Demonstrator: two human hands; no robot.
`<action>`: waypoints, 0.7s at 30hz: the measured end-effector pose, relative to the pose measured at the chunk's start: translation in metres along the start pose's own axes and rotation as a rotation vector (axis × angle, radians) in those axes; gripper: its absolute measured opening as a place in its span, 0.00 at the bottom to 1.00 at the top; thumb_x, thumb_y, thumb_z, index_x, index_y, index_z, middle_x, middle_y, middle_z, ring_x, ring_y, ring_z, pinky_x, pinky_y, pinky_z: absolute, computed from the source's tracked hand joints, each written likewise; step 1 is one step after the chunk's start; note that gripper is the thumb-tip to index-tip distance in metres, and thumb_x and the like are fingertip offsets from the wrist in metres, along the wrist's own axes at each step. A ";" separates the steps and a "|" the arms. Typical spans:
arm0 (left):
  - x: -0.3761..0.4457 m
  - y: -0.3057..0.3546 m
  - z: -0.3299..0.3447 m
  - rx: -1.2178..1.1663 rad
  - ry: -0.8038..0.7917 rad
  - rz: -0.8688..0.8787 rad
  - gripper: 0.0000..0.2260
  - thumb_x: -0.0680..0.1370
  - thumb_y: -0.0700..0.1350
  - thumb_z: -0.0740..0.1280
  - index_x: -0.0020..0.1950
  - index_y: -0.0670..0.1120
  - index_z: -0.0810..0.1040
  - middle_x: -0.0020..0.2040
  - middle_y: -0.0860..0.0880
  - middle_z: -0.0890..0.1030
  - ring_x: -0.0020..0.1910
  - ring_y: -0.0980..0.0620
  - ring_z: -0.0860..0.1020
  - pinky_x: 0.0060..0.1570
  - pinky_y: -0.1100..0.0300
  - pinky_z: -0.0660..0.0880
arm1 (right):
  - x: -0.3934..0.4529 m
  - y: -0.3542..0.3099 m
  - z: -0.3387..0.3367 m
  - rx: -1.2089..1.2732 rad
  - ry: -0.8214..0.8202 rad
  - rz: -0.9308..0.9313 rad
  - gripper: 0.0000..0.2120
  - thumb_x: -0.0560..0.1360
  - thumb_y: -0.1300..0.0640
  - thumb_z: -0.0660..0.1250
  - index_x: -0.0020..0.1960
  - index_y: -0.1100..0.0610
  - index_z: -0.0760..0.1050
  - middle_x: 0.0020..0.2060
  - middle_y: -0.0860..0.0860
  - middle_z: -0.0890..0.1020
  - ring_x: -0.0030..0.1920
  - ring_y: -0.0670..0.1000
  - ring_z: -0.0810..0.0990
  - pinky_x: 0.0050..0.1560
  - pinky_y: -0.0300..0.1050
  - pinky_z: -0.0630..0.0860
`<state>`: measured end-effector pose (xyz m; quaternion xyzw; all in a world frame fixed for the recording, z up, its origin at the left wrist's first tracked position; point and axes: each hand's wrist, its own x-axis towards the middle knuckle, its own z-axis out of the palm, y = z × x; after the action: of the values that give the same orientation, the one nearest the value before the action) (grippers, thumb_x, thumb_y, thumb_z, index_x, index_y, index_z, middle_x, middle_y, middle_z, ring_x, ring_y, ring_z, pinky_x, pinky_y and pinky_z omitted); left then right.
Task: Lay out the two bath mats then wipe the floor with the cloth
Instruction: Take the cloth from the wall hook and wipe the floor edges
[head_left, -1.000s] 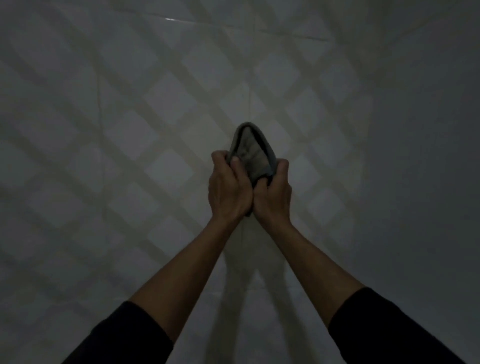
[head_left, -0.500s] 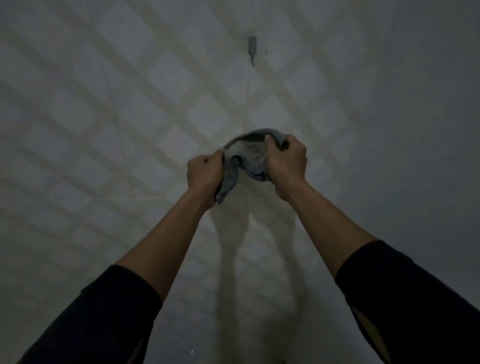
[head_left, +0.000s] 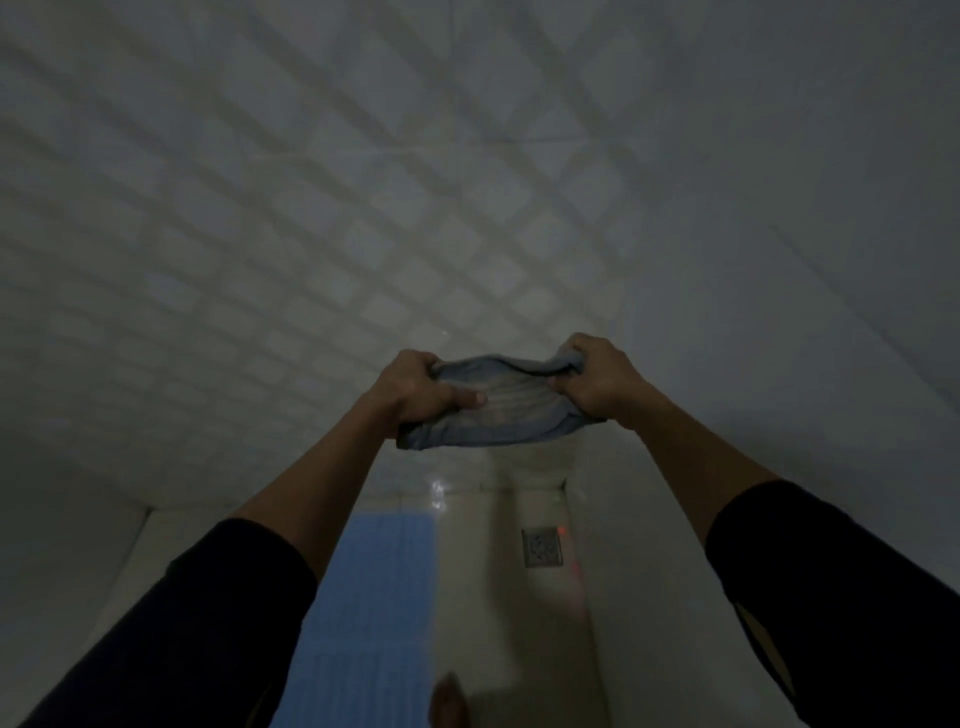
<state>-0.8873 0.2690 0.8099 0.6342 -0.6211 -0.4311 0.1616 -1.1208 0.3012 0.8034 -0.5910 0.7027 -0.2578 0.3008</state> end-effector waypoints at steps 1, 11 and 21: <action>-0.005 -0.010 0.008 -0.044 -0.024 -0.039 0.23 0.63 0.55 0.80 0.50 0.42 0.82 0.47 0.43 0.84 0.44 0.46 0.83 0.48 0.49 0.83 | -0.006 0.012 0.010 0.005 -0.021 0.012 0.06 0.75 0.59 0.69 0.51 0.59 0.74 0.49 0.56 0.78 0.50 0.58 0.77 0.44 0.46 0.72; 0.019 -0.151 0.063 -0.003 -0.187 -0.301 0.27 0.58 0.41 0.84 0.52 0.33 0.81 0.50 0.39 0.84 0.49 0.42 0.82 0.50 0.47 0.82 | -0.016 0.082 0.121 0.072 -0.212 0.159 0.04 0.76 0.61 0.68 0.45 0.61 0.76 0.40 0.58 0.80 0.44 0.59 0.79 0.45 0.54 0.77; 0.092 -0.336 0.147 0.068 -0.301 -0.234 0.05 0.72 0.40 0.72 0.48 0.43 0.81 0.45 0.49 0.81 0.48 0.52 0.79 0.45 0.59 0.75 | 0.015 0.182 0.283 -0.015 -0.403 0.291 0.16 0.68 0.61 0.77 0.53 0.63 0.79 0.49 0.62 0.82 0.50 0.60 0.81 0.52 0.59 0.79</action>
<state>-0.7928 0.2914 0.4444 0.6355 -0.5746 -0.5157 -0.0056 -1.0395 0.3155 0.4770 -0.5254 0.7080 -0.0835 0.4644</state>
